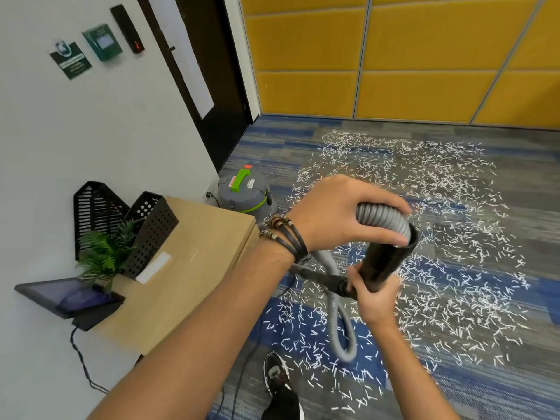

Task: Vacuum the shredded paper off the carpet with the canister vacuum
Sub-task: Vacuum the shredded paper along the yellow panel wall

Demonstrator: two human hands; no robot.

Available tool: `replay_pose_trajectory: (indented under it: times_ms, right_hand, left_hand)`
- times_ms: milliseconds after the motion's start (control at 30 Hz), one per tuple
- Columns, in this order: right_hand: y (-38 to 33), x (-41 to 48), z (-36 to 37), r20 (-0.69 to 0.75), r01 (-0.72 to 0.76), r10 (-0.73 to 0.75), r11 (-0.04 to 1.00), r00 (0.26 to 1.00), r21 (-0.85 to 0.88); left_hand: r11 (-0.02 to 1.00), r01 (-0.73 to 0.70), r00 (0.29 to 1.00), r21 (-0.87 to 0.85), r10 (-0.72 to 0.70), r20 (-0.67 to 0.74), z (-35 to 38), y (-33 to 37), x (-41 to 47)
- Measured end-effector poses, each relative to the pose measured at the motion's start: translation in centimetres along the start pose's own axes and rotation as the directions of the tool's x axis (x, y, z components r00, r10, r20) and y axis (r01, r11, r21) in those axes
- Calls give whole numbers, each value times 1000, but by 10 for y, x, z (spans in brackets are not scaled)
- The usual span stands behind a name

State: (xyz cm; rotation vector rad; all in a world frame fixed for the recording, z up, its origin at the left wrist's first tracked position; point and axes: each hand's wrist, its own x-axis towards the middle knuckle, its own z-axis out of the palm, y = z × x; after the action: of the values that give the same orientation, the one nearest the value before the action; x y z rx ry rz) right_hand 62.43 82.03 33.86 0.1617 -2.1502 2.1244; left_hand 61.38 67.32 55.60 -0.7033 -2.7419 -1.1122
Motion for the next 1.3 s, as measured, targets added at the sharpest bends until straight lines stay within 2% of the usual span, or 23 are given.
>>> replay_pose_trajectory:
  times_ms: [100,300,433,633,800,1000,1300]
  right_hand:
    - [3,-2,0,31,-14,15,1000,999,-17]
    - [-5,-23,-10,42,-45,45,999,998,-6]
    - [-13,-38,-9,54,-72,69,996,996,50]
    - [-23,-59,-7,159,-106,89,990,983,98]
    - [-29,-56,-9,121,-81,68,991,990,109]
    - [-23,-54,-9,53,-93,91,995,994,46]
    - [-26,-72,-3,121,-101,93,993,988,64]
  left_hand:
    - [997,19,1000,-76,-18,12,-2,-10,-4]
    - [991,-32,999,-129,37,34,-11,0,-6]
    - [997,-54,995,-49,58,83,-7,12,-8]
    - [999,-37,995,-5,37,98,-5,17,-15]
    - [1000,-9,999,-22,9,34,-5,23,-22]
    - [1000,-3,999,-16,3,44,-4,27,-26]
    - [999,-3,993,35,-1,117,-7,31,-37]
